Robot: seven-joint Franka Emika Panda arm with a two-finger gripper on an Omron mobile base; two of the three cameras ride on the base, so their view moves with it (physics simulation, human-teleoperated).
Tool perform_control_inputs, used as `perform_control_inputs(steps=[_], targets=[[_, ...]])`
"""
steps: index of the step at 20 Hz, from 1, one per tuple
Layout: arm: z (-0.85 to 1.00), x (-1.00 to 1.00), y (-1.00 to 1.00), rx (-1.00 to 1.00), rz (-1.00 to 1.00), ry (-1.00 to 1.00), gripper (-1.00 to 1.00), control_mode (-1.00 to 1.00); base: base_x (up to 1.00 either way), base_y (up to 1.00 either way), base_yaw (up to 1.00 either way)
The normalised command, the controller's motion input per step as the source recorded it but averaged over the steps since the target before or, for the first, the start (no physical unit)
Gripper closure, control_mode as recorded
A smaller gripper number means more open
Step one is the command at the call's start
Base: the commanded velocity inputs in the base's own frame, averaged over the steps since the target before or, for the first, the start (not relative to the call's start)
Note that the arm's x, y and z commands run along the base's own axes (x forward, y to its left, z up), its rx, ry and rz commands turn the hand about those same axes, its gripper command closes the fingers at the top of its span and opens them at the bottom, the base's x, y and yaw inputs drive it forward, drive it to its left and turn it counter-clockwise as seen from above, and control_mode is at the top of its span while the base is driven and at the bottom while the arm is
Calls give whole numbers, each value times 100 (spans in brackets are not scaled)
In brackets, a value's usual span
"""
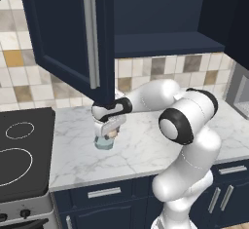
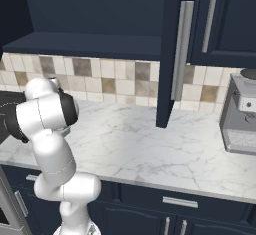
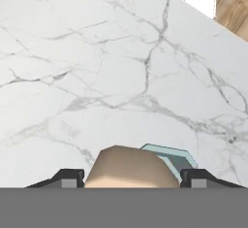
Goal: Retrieve the tupperware from the cabinet, then place the raw meat into the tupperware to avoid contamination.
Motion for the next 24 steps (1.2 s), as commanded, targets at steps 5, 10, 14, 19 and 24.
perform_control_inputs(steps=[5,10,14,19,24], targets=[[-22,19,11,0,0,0,100,-100,0,0,0],[-21,17,7,0,0,0,100,-100,0,0,0],[-17,3,5,0,0,0,100,-100,0,0,0],[-16,0,3,0,0,0,-100,-100,0,0,0],[-4,-4,-5,0,0,0,-100,-100,0,0,0]])
